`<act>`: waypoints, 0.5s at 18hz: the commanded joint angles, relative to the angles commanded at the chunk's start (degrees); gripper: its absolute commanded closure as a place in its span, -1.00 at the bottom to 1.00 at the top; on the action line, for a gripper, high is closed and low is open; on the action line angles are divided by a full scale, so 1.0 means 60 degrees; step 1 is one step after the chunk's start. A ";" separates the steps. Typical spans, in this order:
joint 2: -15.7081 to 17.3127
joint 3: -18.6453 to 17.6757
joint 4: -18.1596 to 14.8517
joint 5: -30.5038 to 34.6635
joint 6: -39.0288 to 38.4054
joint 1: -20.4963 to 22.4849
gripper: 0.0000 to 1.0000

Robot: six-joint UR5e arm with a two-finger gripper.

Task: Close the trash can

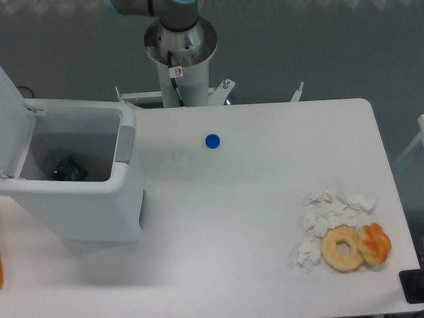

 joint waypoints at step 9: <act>0.0088 -0.0102 0.0000 0.0881 0.0439 0.0468 -1.00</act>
